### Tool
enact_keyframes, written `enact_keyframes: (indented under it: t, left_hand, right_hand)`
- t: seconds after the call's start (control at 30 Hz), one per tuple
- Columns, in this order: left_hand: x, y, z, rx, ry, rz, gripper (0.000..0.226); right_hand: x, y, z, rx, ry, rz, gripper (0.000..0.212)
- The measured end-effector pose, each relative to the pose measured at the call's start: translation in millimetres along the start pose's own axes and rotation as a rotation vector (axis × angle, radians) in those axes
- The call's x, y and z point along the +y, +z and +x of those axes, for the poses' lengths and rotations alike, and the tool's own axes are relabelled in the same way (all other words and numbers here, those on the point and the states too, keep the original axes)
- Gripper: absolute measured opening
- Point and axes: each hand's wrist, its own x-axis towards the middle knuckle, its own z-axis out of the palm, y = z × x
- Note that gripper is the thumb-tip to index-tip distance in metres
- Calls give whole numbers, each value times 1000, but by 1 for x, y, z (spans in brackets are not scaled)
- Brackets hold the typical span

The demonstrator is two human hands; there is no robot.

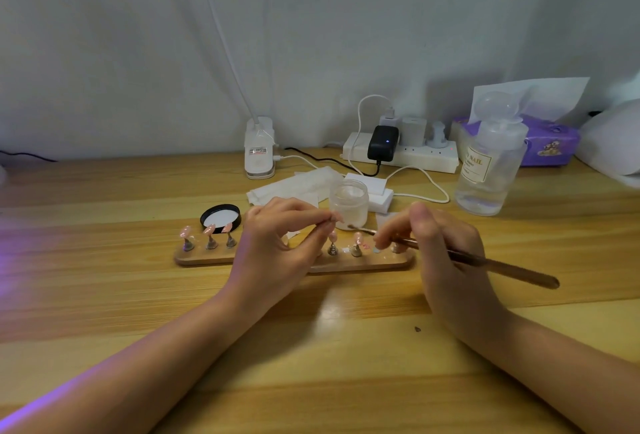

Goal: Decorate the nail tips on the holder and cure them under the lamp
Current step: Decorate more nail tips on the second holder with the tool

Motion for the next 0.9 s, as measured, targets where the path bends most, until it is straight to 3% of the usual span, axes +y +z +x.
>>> enact_keyframes:
  t: [0.17, 0.37, 0.5, 0.7, 0.9]
  left_hand:
    - [-2, 1, 0, 0, 27, 14, 20]
    - [-7, 1, 0, -10, 26, 2, 22]
    - [-9, 2, 0, -5, 25, -13, 26]
    - [-11, 2, 0, -2, 42, -32, 27]
    - [-12, 3, 0, 5, 37, -35, 31]
  right_hand:
    - [0, 4, 1, -100, -50, -95, 29]
    - [0, 1, 0, -26, -47, -1, 36]
    - [-1, 4, 1, -86, -39, -44, 33]
    - [1, 1, 0, 0, -91, -23, 38]
    - [4, 3, 0, -24, -131, -108, 39]
